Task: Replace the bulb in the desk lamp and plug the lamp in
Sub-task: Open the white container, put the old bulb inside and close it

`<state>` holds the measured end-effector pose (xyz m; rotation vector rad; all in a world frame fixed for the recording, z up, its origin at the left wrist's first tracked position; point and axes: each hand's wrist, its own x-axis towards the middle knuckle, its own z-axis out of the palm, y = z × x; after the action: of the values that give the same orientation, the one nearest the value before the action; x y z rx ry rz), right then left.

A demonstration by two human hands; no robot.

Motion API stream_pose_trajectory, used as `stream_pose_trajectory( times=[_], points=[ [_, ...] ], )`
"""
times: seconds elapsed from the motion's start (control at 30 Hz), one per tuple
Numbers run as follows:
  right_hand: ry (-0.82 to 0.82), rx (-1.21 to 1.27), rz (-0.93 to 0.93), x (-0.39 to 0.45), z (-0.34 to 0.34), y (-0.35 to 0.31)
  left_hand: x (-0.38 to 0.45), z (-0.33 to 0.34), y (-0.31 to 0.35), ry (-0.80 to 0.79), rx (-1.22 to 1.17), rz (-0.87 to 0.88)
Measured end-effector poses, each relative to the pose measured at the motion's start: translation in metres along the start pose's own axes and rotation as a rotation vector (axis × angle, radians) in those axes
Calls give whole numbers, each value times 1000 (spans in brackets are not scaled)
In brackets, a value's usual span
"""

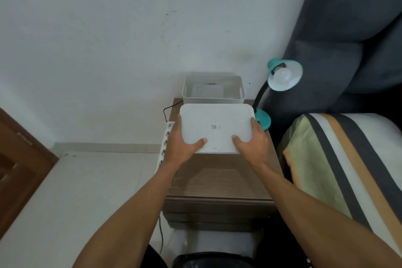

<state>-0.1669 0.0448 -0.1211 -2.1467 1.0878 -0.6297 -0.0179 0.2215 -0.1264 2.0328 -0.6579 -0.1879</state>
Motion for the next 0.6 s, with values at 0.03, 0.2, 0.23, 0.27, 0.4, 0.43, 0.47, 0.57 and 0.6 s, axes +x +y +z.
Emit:
stream_pose_trajectory(
  times=[0.03,0.2,0.23,0.27,0.4,0.43,0.47,0.57,0.6],
  points=[
    [-1,11,12,-10,3,7,-11,4,-4,-8,11,-21],
    [-64,-23,101,-56,16,40,-50,23,-33,-119,84,-113],
    [-81,-39,121,-62,19,46,-54,26,-39,-150,99,-139],
    [-97,-52,140,-65,21,52,-58,29,-43,-182,117,-162],
    [-153,-118,184,-73,31,69,-71,38,-62,-259,161,-206],
    [-170,-137,195,-73,32,72,-72,41,-66,-272,183,-213],
    [-188,-160,206,-74,34,74,-73,43,-67,-279,211,-211],
    [-227,-234,210,-75,40,78,-75,48,-72,-255,312,-171],
    [-231,-253,202,-75,42,80,-76,50,-74,-259,352,-155]
  ],
)
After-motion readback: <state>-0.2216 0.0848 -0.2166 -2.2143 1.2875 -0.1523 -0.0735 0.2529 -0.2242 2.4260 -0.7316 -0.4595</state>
